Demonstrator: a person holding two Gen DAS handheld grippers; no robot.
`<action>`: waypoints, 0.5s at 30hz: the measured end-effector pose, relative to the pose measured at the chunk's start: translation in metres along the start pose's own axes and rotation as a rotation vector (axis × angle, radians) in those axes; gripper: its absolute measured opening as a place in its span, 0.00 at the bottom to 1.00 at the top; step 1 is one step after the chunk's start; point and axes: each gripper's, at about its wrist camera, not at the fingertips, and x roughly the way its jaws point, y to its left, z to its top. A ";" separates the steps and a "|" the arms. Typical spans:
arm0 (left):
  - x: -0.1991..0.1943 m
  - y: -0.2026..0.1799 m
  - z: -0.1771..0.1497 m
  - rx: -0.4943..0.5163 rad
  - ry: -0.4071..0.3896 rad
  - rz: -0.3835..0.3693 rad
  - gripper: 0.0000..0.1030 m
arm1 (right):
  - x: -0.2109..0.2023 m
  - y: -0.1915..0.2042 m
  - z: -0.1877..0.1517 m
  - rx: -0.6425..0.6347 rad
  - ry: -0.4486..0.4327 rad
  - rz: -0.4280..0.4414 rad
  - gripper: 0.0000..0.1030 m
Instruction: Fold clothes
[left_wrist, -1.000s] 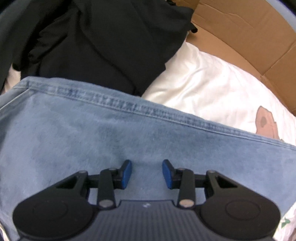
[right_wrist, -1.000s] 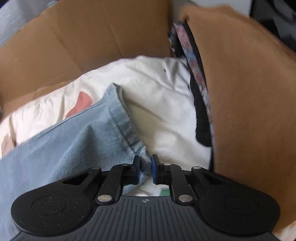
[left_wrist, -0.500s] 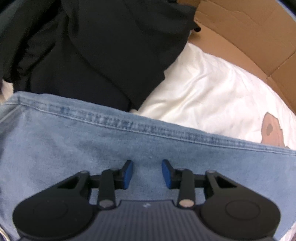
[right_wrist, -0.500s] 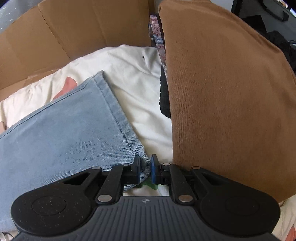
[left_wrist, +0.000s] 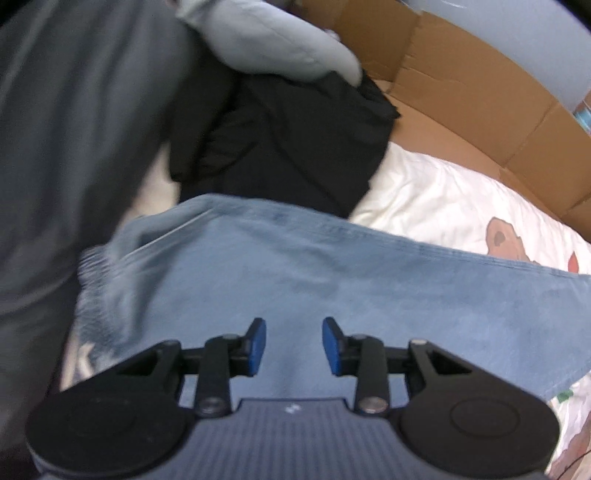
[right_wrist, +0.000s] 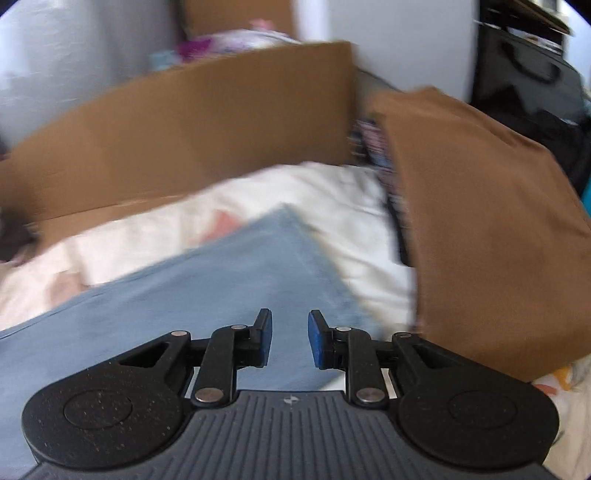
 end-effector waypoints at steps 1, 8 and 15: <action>0.000 0.004 -0.004 -0.012 0.003 0.005 0.35 | -0.003 0.010 0.000 -0.014 0.010 0.042 0.22; -0.039 0.047 -0.035 -0.060 0.026 0.063 0.41 | -0.023 0.068 -0.006 -0.059 0.051 0.280 0.22; -0.056 0.101 -0.067 -0.204 -0.021 0.098 0.43 | -0.034 0.114 -0.030 -0.107 0.149 0.437 0.22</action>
